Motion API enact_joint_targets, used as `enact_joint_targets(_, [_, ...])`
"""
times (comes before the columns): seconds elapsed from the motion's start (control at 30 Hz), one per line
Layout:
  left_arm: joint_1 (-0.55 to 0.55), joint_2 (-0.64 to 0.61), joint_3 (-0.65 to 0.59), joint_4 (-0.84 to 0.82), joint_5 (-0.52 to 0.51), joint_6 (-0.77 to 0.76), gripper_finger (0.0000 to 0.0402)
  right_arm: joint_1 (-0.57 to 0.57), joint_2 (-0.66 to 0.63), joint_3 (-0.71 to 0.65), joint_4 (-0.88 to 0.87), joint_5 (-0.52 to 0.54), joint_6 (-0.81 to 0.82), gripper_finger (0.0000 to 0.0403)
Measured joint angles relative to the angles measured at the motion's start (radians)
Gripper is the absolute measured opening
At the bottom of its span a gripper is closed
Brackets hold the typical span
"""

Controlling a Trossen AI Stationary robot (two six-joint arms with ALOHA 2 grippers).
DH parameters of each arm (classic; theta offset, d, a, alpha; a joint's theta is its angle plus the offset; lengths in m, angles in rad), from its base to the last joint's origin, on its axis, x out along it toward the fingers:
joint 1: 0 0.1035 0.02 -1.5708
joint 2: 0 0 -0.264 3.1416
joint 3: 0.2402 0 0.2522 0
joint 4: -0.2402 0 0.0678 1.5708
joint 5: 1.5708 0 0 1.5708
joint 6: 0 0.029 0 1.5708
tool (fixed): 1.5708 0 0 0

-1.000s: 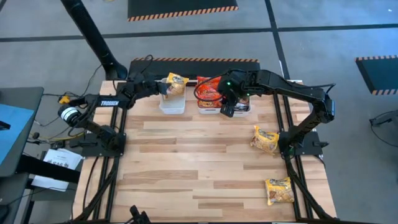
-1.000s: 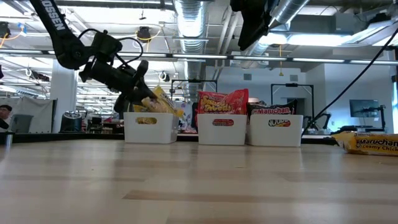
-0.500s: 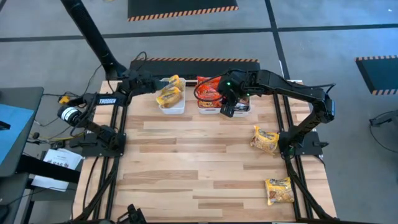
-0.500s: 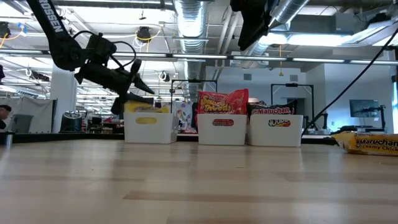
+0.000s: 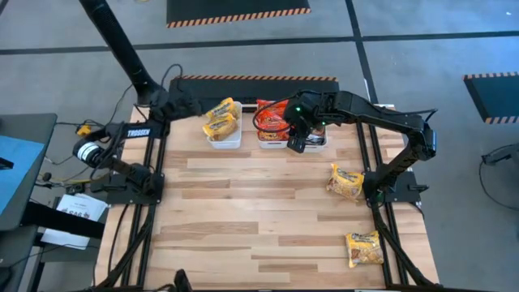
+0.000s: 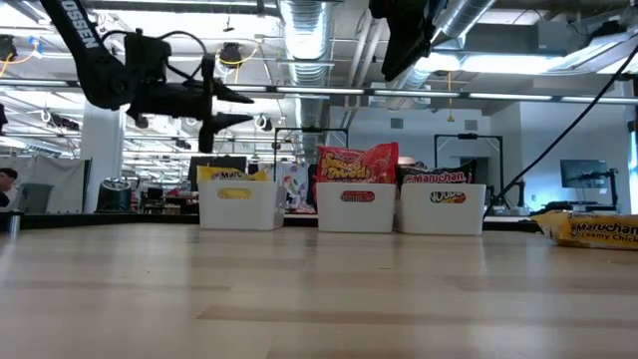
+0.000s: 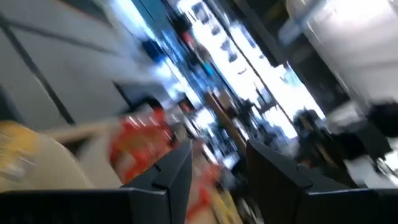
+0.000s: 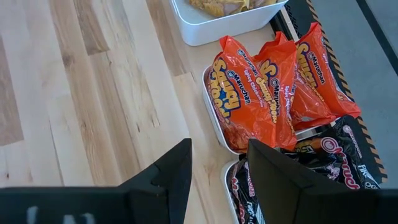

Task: Sort Maruchan noodles
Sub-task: Put the yellow noodle pack into the left white bin

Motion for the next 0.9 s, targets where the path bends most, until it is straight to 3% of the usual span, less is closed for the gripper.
enact_joint_targets(0.23, [-0.105, -0.069, 0.061, -0.314, 0.044, 0.132, 0.0137, 0.0, 0.0, 0.0, 0.0, 0.0, 0.0, 0.0178])
enact_joint_targets(0.33, [-0.13, -0.092, 0.157, -0.467, 0.044, 0.226, 0.0137, -0.001, 0.0, 0.0, 0.0, 0.0, 0.0, 0.0178])
enact_joint_targets(0.43, [-0.129, -0.101, 0.291, -0.746, 0.034, 0.402, 0.0137, -0.001, 0.0, 0.0, 0.0, 0.0, -0.001, 0.0178])
enact_joint_targets(0.5, [-0.123, -0.101, 0.399, -1.021, -0.017, 0.559, 0.0137, -0.001, 0.0, 0.0, 0.0, 0.0, -0.001, 0.0178])
enact_joint_targets(0.6, [-0.12, -0.101, 0.561, -1.454, -0.173, 0.798, 0.0137, -0.001, 0.0, 0.0, 0.0, 0.0, -0.001, 0.0178])
enact_joint_targets(0.7, [-0.144, -0.102, 0.673, -1.764, -0.313, 0.977, 0.0137, -0.001, 0.0, 0.0, 0.0, 0.0, -0.001, 0.0178])
enact_joint_targets(0.77, [-0.161, -0.102, 0.711, -1.879, -0.36, 1.033, 0.0137, -0.001, 0.0, 0.0, 0.0, 0.0, -0.001, 0.0178])
enact_joint_targets(0.9, [-0.189, -0.102, 0.687, -1.905, -0.38, 1.048, 0.0137, -0.001, 0.0, 0.0, 0.001, 0.0, -0.002, 0.0178])
